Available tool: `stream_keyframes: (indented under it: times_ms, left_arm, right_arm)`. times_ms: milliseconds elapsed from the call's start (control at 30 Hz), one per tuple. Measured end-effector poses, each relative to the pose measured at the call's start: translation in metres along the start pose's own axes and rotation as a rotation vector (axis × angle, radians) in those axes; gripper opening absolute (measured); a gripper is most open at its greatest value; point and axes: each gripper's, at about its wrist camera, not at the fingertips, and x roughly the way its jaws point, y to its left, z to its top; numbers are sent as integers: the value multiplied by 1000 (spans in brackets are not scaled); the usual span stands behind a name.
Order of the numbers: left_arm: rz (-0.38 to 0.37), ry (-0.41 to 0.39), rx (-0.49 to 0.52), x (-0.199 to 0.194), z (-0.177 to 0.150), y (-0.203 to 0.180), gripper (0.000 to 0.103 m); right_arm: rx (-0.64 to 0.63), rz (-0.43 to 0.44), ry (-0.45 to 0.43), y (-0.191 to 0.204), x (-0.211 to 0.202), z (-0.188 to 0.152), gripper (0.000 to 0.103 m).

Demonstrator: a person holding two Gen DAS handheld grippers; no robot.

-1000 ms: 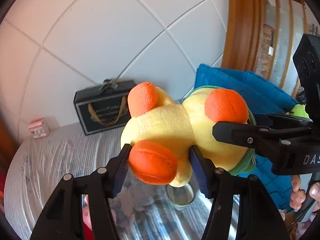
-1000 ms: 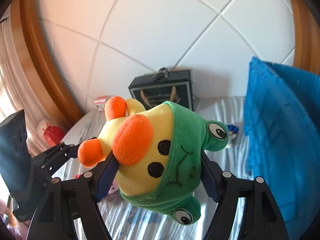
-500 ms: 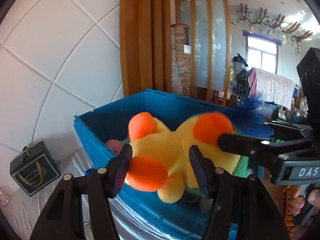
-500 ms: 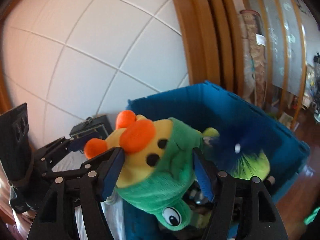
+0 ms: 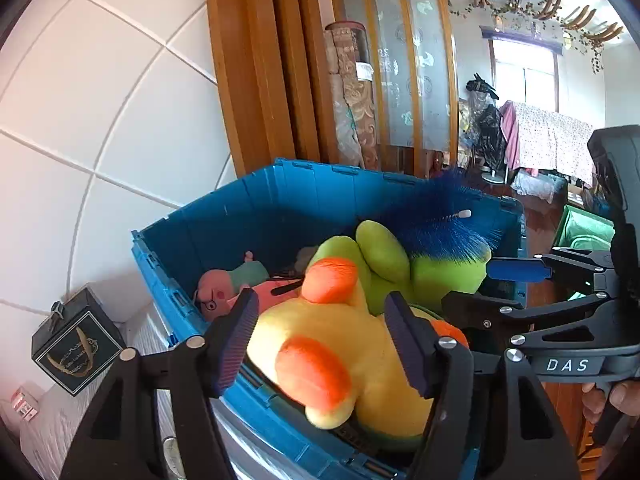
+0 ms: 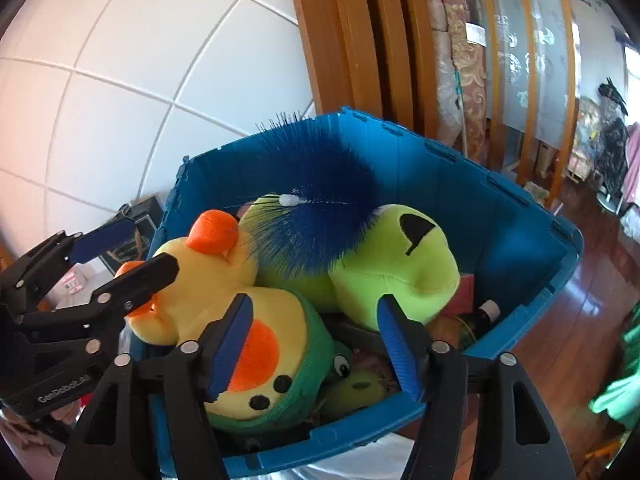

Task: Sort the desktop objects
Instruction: 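Carry the duck plush over the blue crate and open both tools, then move both tools back toward the pig plush and glass jar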

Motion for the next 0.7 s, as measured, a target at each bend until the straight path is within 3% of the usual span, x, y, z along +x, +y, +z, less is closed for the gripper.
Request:
stream_keyframes:
  times_ms: [33,100,333,433,600,700]
  left_arm:
    - [11,-19,-4,-8,-2,4,70]
    - [28,-56,-15,-22,-6,12,77]
    - [92,-87,-79,-58,-32,45,80]
    - [111,-55,-117,-66,-51,63,80]
    - [133,2,-209,-78,-92,101,80]
    - [194,27,-266,-86,-123,130,80]
  right_arm:
    - [-7,-8,-7,4,-2,0,92]
    - [-29,-32,-30,15,-7,0,103]
    - [-89,-76,-68,54,-15,-3,103]
    - [-127,-83,-96,72,-21,-6,103]
    - [-183,-13,-151,111,-36,-12,103]
    - [-221,51,-159,139,-33,-14,103]
